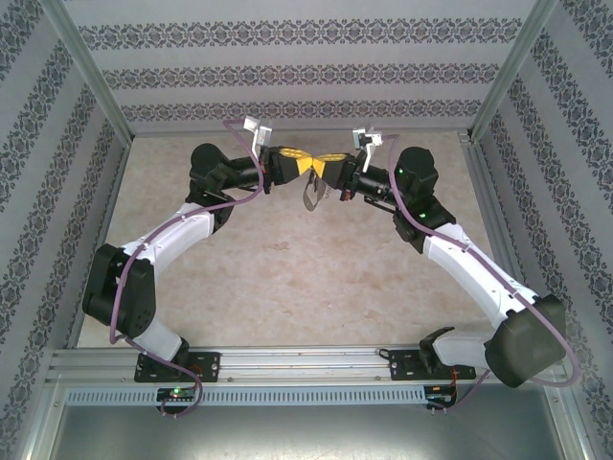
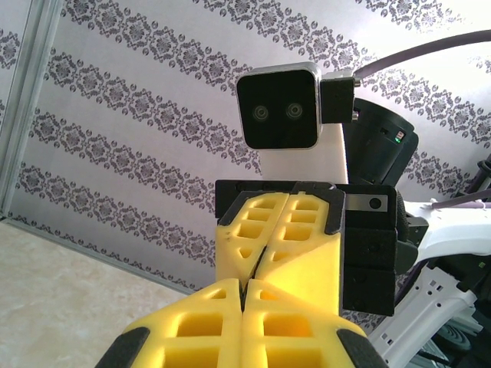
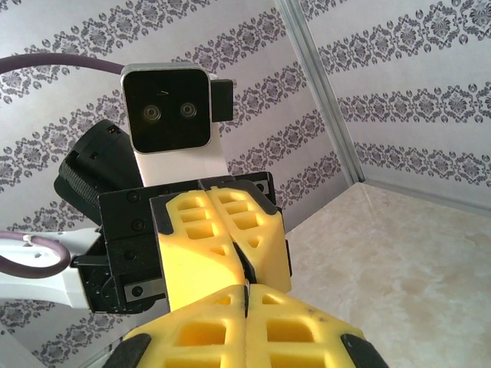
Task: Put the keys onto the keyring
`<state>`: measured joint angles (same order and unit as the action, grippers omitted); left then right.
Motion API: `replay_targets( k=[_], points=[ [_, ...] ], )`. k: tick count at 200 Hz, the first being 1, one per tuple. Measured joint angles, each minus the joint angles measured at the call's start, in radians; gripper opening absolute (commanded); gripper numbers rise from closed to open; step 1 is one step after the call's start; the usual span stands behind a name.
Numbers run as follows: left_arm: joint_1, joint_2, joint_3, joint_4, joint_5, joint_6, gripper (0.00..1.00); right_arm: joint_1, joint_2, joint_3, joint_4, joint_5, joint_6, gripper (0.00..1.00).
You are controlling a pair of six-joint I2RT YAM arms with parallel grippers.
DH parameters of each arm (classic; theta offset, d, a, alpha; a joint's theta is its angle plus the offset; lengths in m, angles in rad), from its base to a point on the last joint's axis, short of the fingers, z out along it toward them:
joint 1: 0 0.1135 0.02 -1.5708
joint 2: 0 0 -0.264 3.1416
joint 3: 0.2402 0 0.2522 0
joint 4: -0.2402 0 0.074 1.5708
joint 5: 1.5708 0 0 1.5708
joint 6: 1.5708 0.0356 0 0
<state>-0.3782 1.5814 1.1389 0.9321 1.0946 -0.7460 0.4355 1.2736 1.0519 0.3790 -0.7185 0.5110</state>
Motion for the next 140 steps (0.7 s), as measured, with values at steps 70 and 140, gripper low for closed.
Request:
replay_targets(
  k=[70,140],
  points=[
    [0.000,0.000,0.002,-0.097,-0.005,0.078,0.61,-0.069,0.042,0.087,-0.116,-0.060,-0.075,0.00],
    [0.000,0.000,0.095,-0.617,-0.070,0.461,0.64,-0.080,0.125,0.258,-0.554,-0.026,-0.412,0.00]
  ],
)
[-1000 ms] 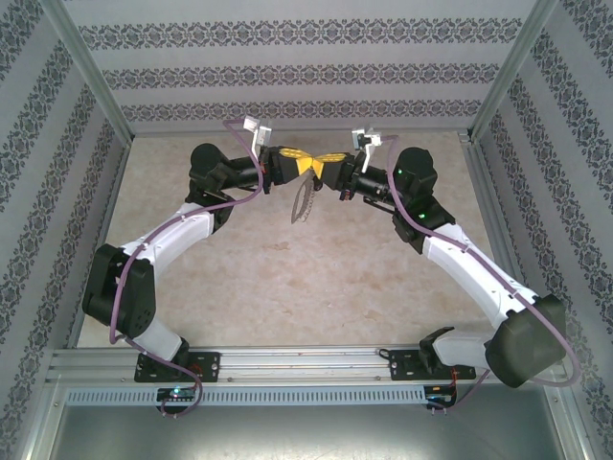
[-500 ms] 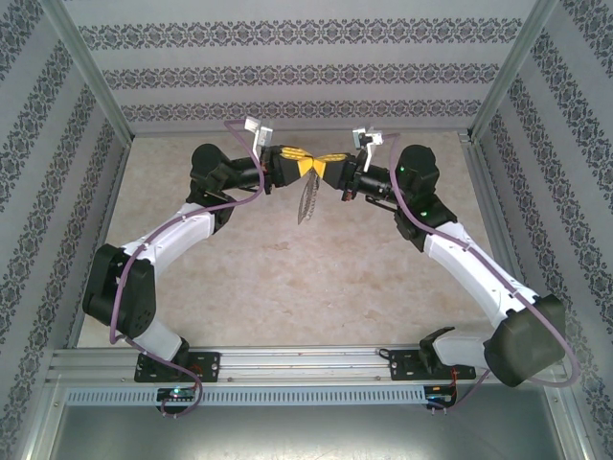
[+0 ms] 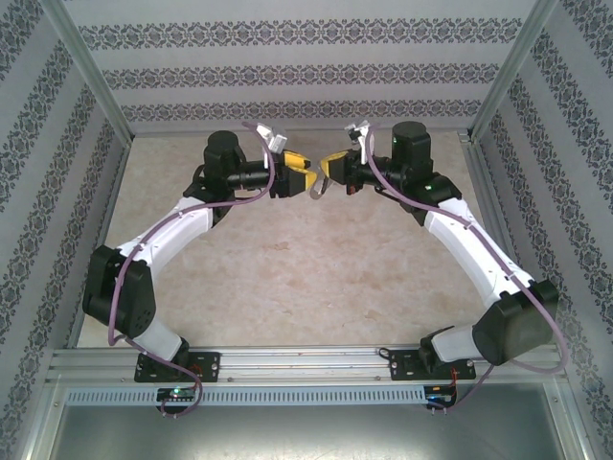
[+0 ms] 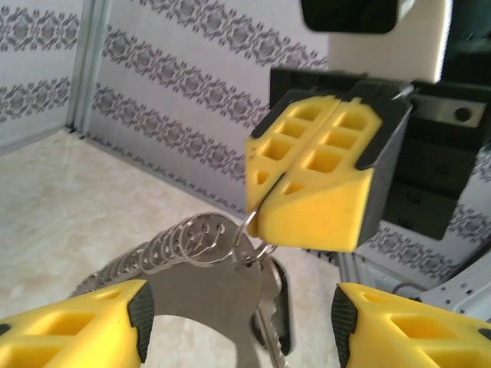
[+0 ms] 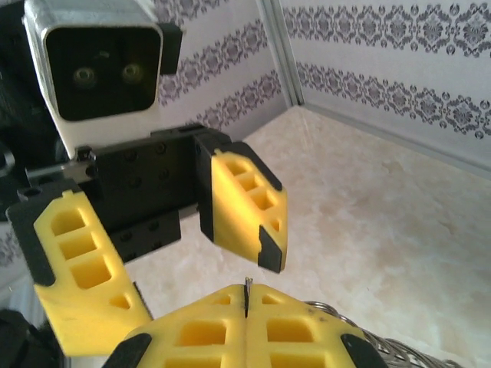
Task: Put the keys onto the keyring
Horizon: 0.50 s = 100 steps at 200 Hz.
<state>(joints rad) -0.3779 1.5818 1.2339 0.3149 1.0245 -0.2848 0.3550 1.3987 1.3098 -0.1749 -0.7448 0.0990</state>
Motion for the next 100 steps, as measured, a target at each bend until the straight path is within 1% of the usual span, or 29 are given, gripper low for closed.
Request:
replay_targets(
  k=[23,38,70,100],
  points=[
    [0.000,0.002,0.033,-0.117,-0.013,0.091,0.63,0.000,0.018,0.057,-0.104,-0.008,-0.075,0.00],
    [0.000,0.008,0.048,-0.162,-0.008,0.127,0.62,-0.001,0.030,0.091,-0.167,-0.026,-0.117,0.00],
    [0.000,0.019,0.067,-0.214,0.016,0.159,0.58,-0.014,0.053,0.122,-0.248,-0.070,-0.175,0.00],
    [0.000,0.024,0.077,-0.228,0.053,0.161,0.54,-0.024,0.064,0.122,-0.276,-0.098,-0.185,0.00]
  ],
)
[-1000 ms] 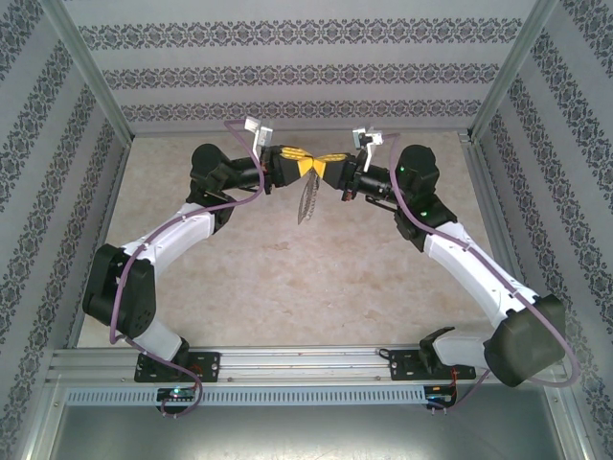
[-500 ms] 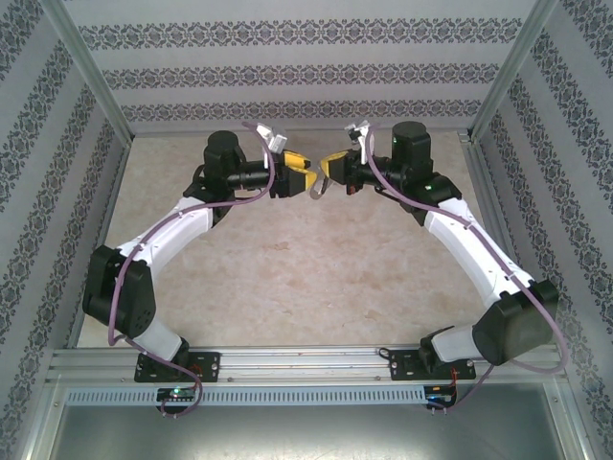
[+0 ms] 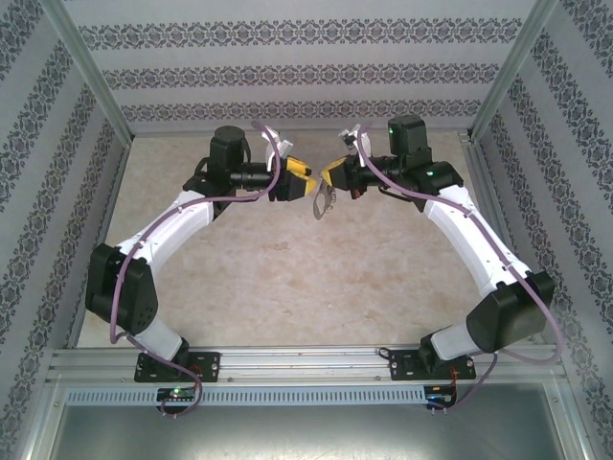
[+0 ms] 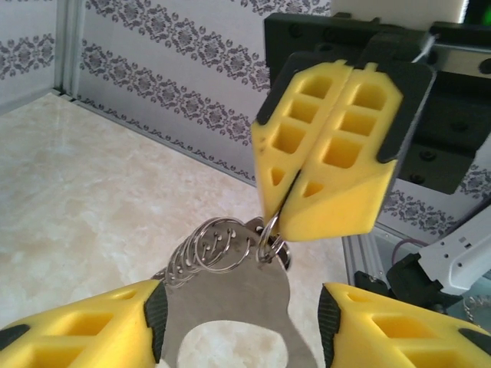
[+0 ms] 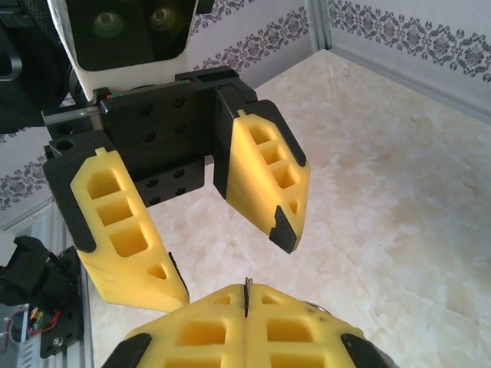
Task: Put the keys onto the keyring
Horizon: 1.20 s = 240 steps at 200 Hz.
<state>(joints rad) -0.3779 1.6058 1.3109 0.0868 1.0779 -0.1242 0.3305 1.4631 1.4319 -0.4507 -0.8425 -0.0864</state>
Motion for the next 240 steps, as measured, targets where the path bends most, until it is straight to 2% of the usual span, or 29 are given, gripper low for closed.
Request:
replay_targets(
  k=[31,90,160,170,186,200,222,240],
  points=[
    [0.000,0.007,0.007,0.034,0.055,-0.048,0.53,-0.002,0.000,0.000,-0.002,-0.032,0.001,0.00],
    [-0.002,0.047,0.007,0.207,0.128,-0.208,0.48,-0.002,0.000,0.000,0.028,-0.074,0.013,0.00],
    [-0.003,0.066,0.001,0.364,0.168,-0.331,0.19,-0.002,0.002,0.000,0.055,-0.080,0.035,0.00],
    [-0.002,0.066,-0.006,0.380,0.168,-0.339,0.19,-0.002,0.002,0.000,0.058,-0.081,0.038,0.00],
    [-0.002,0.066,-0.016,0.404,0.167,-0.356,0.26,-0.002,0.002,-0.001,0.058,-0.083,0.043,0.00],
    [-0.002,0.066,-0.023,0.423,0.169,-0.365,0.25,-0.002,0.003,-0.001,0.059,-0.082,0.048,0.00],
    [-0.002,0.066,-0.031,0.431,0.167,-0.380,0.09,-0.002,0.004,-0.001,0.061,-0.084,0.058,0.00],
    [0.001,0.066,-0.034,0.439,0.167,-0.382,0.03,-0.004,0.004,-0.001,0.063,-0.088,0.062,0.00]
  ],
)
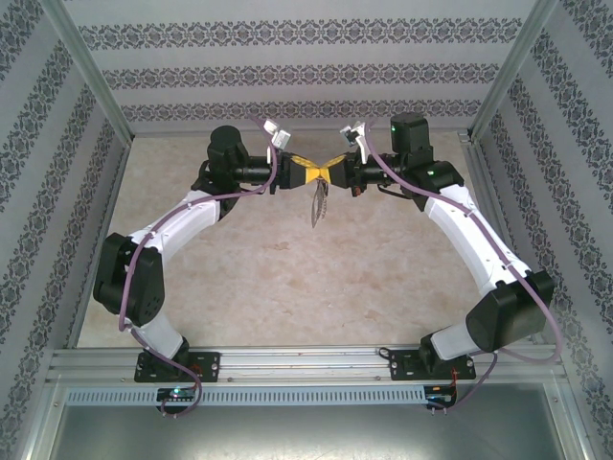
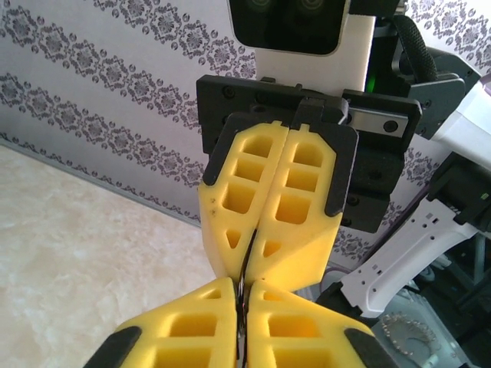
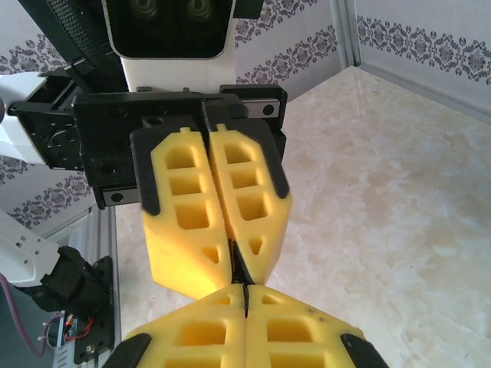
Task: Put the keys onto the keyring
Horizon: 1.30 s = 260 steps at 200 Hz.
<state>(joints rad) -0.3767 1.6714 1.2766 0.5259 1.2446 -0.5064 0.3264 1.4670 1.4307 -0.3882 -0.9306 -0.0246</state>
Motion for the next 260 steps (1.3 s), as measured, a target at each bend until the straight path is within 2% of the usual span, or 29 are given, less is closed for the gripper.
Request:
replay_targets(
  k=[9,31,41,53,60,80,114,153,208,231,260],
  points=[
    [0.000,0.000,-0.001,0.003,-0.002,0.000,0.00,-0.002,0.000,0.000,0.000,-0.003,0.003,0.00],
    [0.000,0.000,-0.003,0.014,-0.003,-0.004,0.00,-0.002,0.000,-0.002,0.004,-0.003,0.003,0.00],
    [0.000,0.000,-0.007,0.023,-0.007,-0.007,0.00,-0.002,0.000,-0.002,0.005,-0.003,0.007,0.23],
    [-0.001,0.000,-0.011,0.036,-0.002,-0.011,0.00,-0.002,0.000,-0.003,0.012,0.011,0.012,0.38],
    [-0.001,-0.002,-0.014,0.045,-0.003,-0.011,0.00,-0.009,0.000,-0.010,0.025,0.019,0.023,0.42],
    [-0.004,-0.003,-0.022,0.052,-0.022,-0.011,0.00,-0.032,-0.019,-0.054,0.081,0.024,0.057,0.46],
    [-0.004,-0.004,-0.029,0.053,-0.041,-0.011,0.00,-0.074,-0.140,-0.171,0.189,0.052,0.134,0.47],
    [-0.008,-0.004,-0.029,0.071,-0.053,-0.015,0.00,-0.080,-0.281,-0.330,0.342,0.083,0.211,0.49],
    [-0.010,-0.004,-0.029,0.093,-0.056,-0.026,0.00,-0.011,-0.251,-0.416,0.460,0.115,0.280,0.50],
    [-0.010,-0.004,-0.029,0.096,-0.061,-0.027,0.00,0.022,-0.222,-0.416,0.480,0.122,0.286,0.40],
    [-0.010,-0.005,-0.029,0.096,-0.069,-0.026,0.00,0.032,-0.214,-0.420,0.490,0.130,0.292,0.20]
  ],
)
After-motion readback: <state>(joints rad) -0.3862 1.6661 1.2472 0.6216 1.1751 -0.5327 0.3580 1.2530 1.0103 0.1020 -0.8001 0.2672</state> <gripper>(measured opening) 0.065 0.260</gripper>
